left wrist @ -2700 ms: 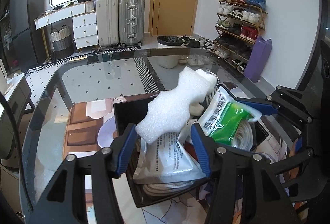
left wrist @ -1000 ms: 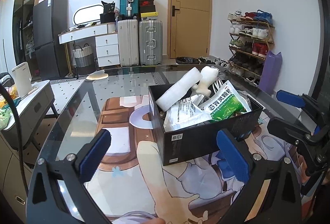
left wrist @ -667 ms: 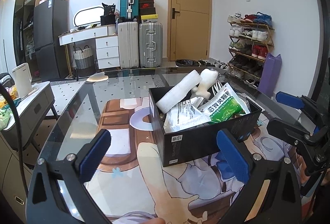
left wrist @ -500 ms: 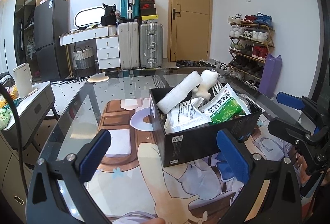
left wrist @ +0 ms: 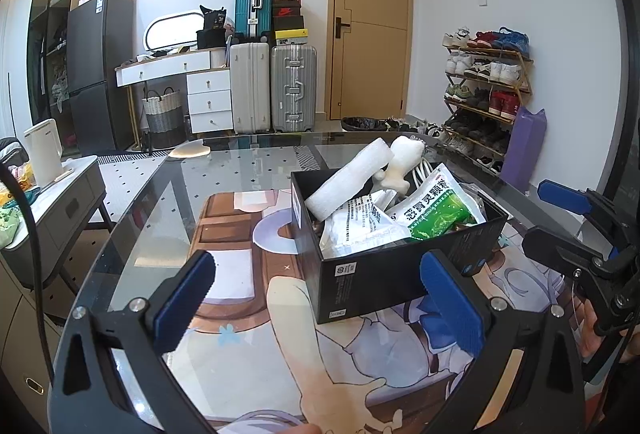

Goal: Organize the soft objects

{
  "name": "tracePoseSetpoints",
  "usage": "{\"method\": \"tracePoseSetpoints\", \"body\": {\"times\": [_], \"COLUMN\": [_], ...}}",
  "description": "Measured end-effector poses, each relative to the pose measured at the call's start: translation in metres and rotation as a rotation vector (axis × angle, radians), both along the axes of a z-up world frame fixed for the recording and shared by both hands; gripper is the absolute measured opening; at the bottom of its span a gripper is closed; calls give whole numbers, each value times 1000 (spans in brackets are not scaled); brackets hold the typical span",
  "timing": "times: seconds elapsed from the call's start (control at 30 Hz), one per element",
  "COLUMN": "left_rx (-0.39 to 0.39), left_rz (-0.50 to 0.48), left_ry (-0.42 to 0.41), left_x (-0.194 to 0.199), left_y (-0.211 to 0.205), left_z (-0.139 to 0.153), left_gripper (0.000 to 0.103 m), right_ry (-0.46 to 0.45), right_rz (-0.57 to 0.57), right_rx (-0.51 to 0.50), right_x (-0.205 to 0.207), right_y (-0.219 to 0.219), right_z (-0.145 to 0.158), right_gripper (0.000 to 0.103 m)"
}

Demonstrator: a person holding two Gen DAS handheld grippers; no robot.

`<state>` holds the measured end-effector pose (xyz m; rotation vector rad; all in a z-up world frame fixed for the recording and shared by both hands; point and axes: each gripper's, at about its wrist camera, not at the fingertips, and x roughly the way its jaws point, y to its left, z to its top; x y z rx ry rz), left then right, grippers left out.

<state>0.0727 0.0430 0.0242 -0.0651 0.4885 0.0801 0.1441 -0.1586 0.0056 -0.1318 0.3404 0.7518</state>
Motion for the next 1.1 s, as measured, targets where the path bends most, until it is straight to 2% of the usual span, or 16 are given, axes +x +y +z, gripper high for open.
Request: {"method": "tracePoseSetpoints", "body": {"times": [1.1], "left_rx": [-7], "left_rz": [4], "left_ry": [4], "left_x": [0], "left_y": [1], "left_z": [-1], "left_gripper": [103], "right_ry": [8], "right_rz": [-4], "right_rx": [9], "right_x": [1], "right_y": [1], "right_z": [0], "right_gripper": [102]}}
